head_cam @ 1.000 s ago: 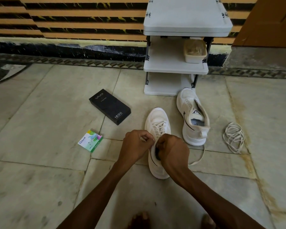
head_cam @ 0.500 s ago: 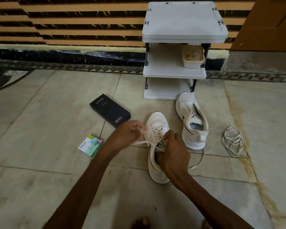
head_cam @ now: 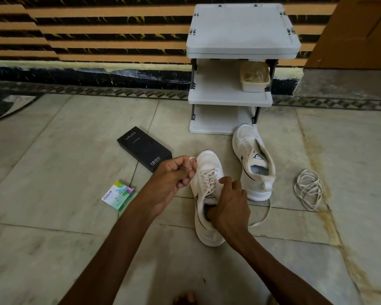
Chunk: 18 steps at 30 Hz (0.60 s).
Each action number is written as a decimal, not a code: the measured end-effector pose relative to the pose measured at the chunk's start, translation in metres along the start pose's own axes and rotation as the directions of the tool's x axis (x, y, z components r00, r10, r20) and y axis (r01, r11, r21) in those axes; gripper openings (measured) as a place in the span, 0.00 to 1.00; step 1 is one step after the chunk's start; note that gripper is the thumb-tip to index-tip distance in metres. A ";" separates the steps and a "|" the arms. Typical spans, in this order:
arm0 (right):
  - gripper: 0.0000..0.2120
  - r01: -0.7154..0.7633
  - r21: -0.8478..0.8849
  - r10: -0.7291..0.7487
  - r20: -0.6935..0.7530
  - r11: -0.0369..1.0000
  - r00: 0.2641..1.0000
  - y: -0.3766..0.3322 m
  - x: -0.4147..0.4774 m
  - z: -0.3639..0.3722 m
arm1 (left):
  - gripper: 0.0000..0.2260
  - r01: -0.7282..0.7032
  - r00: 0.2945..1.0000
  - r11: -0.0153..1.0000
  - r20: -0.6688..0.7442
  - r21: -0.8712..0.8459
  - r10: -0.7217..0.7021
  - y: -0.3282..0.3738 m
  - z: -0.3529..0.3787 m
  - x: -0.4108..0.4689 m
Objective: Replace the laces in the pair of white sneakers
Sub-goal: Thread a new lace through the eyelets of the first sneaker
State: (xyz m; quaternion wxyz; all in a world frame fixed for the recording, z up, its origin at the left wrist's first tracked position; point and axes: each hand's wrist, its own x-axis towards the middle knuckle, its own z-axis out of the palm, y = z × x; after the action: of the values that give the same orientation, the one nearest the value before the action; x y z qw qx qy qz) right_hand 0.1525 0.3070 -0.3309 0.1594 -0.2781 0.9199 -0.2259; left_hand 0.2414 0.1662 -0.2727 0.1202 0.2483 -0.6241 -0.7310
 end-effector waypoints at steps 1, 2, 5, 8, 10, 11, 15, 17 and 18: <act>0.38 0.002 -0.005 -0.002 0.008 1.000 1.000 -0.001 0.000 -0.001 | 0.14 0.032 0.999 0.997 -0.029 0.065 -0.030 0.001 0.001 0.000; 0.39 0.003 0.000 -0.003 0.015 1.000 1.000 0.000 -0.001 -0.002 | 0.11 0.058 0.996 0.984 -0.074 0.171 -0.046 0.002 0.002 0.001; 0.38 -0.034 0.094 0.027 0.077 0.995 0.997 0.007 -0.001 -0.009 | 0.03 0.135 0.965 0.875 -0.261 0.466 -0.010 0.004 -0.001 0.003; 0.27 -0.115 0.099 0.090 0.228 0.988 0.969 0.021 0.003 -0.025 | 0.09 0.224 0.945 0.727 -0.327 0.649 0.000 0.000 0.003 -0.004; 0.16 -0.145 0.096 0.103 0.347 0.985 0.932 0.028 0.006 -0.040 | 0.14 0.230 0.941 0.662 -0.337 0.713 0.036 -0.001 0.007 -0.008; 0.10 -0.143 0.119 0.086 0.394 0.983 0.915 0.029 0.008 -0.048 | 0.15 0.224 0.935 0.645 -0.349 0.730 0.071 0.000 0.008 -0.010; 0.08 -0.040 0.271 -0.068 0.377 0.962 0.924 0.027 0.012 -0.086 | 0.04 0.048 0.919 0.668 -0.294 0.743 0.261 0.018 0.017 -0.013; 0.08 -0.023 0.458 -0.141 0.319 0.888 0.937 0.017 0.013 -0.107 | 0.05 -0.085 0.937 0.816 -0.232 0.572 0.260 0.032 0.022 -0.013; 0.08 -0.016 0.541 -0.173 0.296 0.841 0.939 0.012 0.014 -0.117 | 0.07 -0.129 0.946 0.867 -0.202 0.481 0.253 0.038 0.024 -0.014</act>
State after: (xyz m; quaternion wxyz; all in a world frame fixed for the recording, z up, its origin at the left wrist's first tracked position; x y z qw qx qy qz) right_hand 0.0870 0.3459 -0.2398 0.3745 -0.2947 0.7670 -0.4297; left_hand 0.2354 0.1864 -0.2307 0.2104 0.2993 -0.7804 -0.5070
